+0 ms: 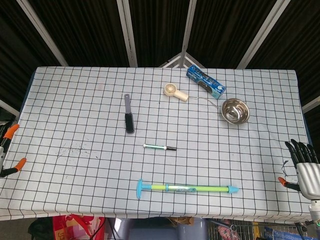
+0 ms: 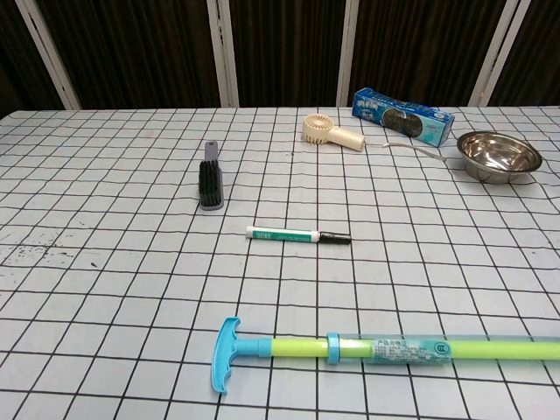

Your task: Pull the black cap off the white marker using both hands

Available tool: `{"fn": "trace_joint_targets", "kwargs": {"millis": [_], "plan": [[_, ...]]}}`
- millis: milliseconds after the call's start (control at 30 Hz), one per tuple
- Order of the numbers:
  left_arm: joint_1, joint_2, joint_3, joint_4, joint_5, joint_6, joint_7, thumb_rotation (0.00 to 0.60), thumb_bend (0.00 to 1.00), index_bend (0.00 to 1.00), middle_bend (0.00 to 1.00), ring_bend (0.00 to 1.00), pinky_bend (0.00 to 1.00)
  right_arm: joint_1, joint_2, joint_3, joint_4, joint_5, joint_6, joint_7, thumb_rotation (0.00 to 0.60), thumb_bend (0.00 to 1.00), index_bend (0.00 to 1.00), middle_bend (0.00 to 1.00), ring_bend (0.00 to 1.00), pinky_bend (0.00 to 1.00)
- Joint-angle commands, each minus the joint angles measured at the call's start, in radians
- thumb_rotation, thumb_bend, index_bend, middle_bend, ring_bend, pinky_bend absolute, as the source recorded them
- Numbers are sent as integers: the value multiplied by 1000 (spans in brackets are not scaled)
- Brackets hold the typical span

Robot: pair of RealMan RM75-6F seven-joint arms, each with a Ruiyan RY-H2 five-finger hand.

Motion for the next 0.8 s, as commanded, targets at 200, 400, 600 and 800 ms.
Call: {"fn": "trace_joint_targets", "kwargs": {"millis": [200,400,600,800], "plan": [[-221,-19,-151,-60,-325,-204,197,600,380,47,0,0,0,24,25,11,-86,28,-34,-94,600,148,44,50,0,0],[-372,-78,-243,-87,-508,-310,217,600,380,75,0,0,0,41,31,16,-129,46,-60,-156,600,148,44,50,0,0],[-542,-155,-234,-111,-680,-332,423,600,380,137,0,0,0,62,14,29,-127,76,-88,-172,600,148,44,51,0,0],[-717,-257,-183,-240,-824,-254,686,600,380,196,0,0,0,85,-4,54,-101,99,-100,-142,600,148,44,50,0,0]]}}
